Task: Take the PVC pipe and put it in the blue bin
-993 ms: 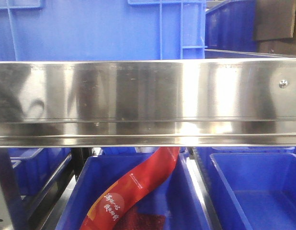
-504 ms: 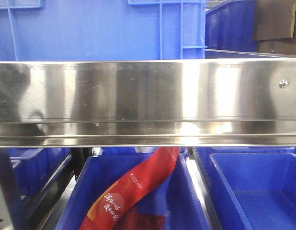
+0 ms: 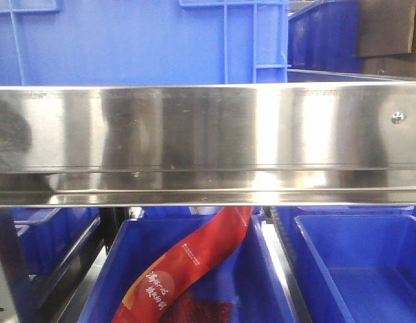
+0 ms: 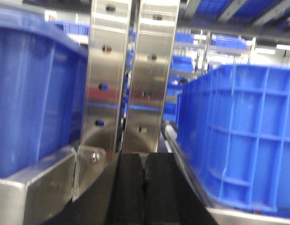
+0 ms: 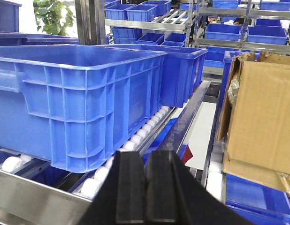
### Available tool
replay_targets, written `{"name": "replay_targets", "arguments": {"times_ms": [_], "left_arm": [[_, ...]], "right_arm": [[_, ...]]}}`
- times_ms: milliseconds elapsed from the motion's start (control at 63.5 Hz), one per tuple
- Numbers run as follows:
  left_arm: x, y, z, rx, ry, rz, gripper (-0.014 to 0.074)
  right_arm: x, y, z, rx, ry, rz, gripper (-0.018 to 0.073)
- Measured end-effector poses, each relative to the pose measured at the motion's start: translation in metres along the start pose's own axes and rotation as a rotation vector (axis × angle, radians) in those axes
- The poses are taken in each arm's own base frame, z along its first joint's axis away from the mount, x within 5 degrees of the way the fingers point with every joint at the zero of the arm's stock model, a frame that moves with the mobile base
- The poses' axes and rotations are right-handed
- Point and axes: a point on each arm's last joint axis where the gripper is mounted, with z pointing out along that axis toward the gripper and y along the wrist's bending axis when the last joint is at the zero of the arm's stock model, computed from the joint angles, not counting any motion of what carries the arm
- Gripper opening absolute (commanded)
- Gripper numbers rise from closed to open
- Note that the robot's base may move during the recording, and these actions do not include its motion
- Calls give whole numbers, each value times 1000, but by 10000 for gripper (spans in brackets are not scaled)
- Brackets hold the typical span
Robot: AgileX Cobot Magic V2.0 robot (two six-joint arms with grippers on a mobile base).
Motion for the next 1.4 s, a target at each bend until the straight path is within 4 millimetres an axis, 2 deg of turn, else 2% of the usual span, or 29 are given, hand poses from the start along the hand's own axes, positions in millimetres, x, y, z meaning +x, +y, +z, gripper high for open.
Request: {"name": "replay_targets", "arguments": {"times_ms": [583, 851, 1103, 1402], "left_arm": [[5, 0, 0, -1, 50, 41, -111], [5, 1, 0, -13, 50, -65, -111], [14, 2, -1, -23, 159, -72, -111], [13, 1, -4, -19, 136, -72, -111]], "right_arm": [[0, 0, 0, 0, 0, 0, -162], [0, 0, 0, 0, 0, 0, -162], [0, 0, 0, 0, 0, 0, -162], [0, 0, 0, 1, 3, 0, -162]]}}
